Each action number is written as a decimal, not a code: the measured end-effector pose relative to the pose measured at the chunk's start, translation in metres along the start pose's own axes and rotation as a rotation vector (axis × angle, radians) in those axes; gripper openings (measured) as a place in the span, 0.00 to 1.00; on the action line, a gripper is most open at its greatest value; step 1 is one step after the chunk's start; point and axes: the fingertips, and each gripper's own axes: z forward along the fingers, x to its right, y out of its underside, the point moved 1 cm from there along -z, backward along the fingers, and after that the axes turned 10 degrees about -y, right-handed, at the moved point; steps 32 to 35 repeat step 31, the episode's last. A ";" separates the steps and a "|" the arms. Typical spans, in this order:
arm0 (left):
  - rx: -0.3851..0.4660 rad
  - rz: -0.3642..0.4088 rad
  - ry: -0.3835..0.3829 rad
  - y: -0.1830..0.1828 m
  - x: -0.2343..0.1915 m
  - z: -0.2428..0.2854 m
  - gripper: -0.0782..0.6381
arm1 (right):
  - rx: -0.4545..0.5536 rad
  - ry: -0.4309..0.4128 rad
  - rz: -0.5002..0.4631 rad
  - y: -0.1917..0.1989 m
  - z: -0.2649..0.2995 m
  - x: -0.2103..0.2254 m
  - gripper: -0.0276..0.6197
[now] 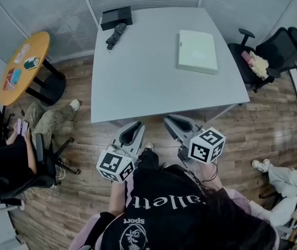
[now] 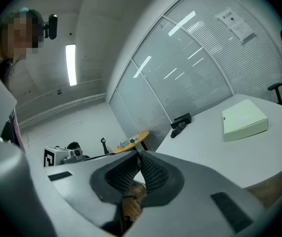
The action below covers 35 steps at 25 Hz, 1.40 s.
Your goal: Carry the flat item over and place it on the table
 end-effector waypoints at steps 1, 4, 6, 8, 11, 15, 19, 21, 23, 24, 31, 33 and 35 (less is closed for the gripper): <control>-0.004 0.001 -0.001 0.003 0.006 -0.003 0.19 | -0.005 -0.004 -0.006 0.003 -0.004 -0.004 0.10; -0.010 0.008 -0.005 0.011 0.021 -0.014 0.19 | -0.015 -0.020 -0.016 0.013 -0.015 -0.013 0.09; -0.007 0.011 -0.008 0.014 0.028 -0.021 0.19 | -0.019 -0.037 -0.014 0.018 -0.019 -0.020 0.09; -0.002 0.013 -0.012 0.015 0.033 -0.026 0.19 | -0.021 -0.052 -0.014 0.022 -0.022 -0.026 0.09; 0.003 0.021 -0.014 0.016 0.041 -0.032 0.19 | -0.025 -0.065 -0.023 0.025 -0.027 -0.033 0.09; 0.010 0.033 -0.009 0.017 0.049 -0.039 0.19 | -0.028 -0.072 -0.033 0.030 -0.030 -0.040 0.09; 0.018 0.038 -0.009 0.019 0.055 -0.047 0.19 | -0.027 -0.081 -0.043 0.034 -0.032 -0.047 0.09; 0.024 0.041 -0.012 0.018 0.056 -0.050 0.19 | -0.024 -0.087 -0.050 0.035 -0.033 -0.052 0.09; 0.029 0.044 -0.014 0.016 0.057 -0.053 0.19 | -0.024 -0.092 -0.056 0.034 -0.033 -0.055 0.09; 0.031 0.046 -0.015 0.016 0.057 -0.054 0.19 | -0.025 -0.094 -0.059 0.034 -0.032 -0.057 0.09; 0.036 0.048 -0.033 0.016 0.053 -0.064 0.19 | -0.028 -0.107 -0.072 0.036 -0.028 -0.065 0.09; 0.036 0.048 -0.033 0.016 0.053 -0.064 0.19 | -0.028 -0.107 -0.072 0.036 -0.028 -0.065 0.09; 0.036 0.048 -0.033 0.016 0.053 -0.064 0.19 | -0.028 -0.107 -0.072 0.036 -0.028 -0.065 0.09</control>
